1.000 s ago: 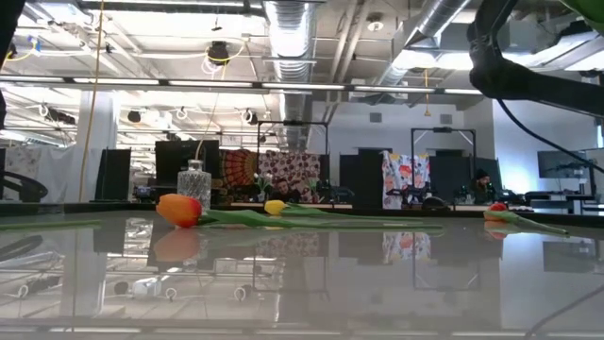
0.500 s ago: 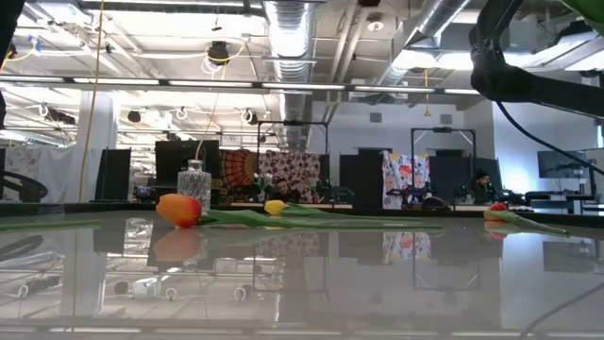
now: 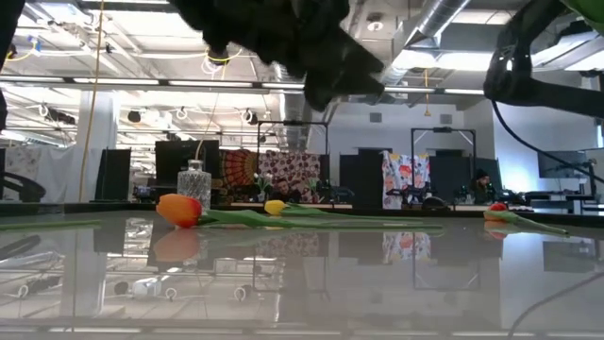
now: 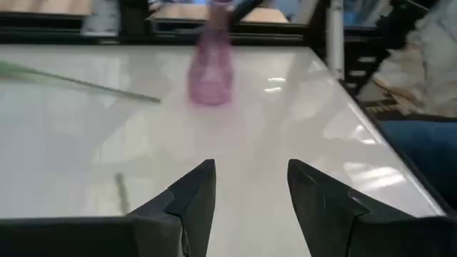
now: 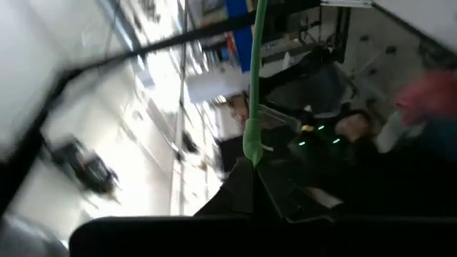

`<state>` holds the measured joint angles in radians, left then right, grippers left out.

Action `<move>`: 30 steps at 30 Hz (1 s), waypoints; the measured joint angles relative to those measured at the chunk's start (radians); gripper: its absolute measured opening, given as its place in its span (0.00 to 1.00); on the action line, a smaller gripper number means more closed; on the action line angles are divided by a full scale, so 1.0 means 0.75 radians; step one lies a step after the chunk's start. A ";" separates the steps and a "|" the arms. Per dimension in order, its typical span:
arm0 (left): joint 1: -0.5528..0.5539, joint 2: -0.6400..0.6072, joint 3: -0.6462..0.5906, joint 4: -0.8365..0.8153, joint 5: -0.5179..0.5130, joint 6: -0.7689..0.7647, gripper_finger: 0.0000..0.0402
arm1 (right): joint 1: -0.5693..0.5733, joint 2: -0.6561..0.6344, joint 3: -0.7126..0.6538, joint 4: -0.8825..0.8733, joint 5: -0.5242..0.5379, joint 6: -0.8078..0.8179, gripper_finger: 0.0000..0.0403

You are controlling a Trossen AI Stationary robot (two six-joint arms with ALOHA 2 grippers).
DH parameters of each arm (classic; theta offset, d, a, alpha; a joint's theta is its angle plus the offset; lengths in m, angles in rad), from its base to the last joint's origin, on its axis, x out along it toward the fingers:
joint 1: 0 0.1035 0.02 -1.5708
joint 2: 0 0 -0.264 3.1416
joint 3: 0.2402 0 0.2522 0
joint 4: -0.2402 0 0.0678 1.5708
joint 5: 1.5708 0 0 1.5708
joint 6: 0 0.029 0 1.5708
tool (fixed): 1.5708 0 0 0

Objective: Sort flowers into vase by color
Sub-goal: Put the dark red flower into the pink vase

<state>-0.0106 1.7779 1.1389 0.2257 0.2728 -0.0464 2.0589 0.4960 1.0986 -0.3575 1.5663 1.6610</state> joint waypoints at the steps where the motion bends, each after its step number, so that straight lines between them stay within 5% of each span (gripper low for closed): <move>1: 0.017 0.000 -0.024 0.069 -0.002 0.000 0.41 | -0.017 0.001 -0.017 0.003 0.000 0.084 0.05; 8: 0.128 -0.004 -0.136 0.314 -0.024 0.026 0.41 | -0.071 0.020 -0.046 0.044 -0.004 0.499 0.07; 23: 0.162 -0.004 -0.142 0.435 0.003 0.157 0.41 | -0.206 -0.069 -0.045 0.256 0.005 0.548 0.09; 30: 0.162 -0.003 -0.142 0.440 0.016 0.157 0.41 | -0.171 -0.060 -0.045 0.307 -0.032 0.741 0.08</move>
<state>0.1110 1.7756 1.0321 0.5555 0.2851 0.0715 1.9304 0.4511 1.0645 -0.1272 1.5420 2.2164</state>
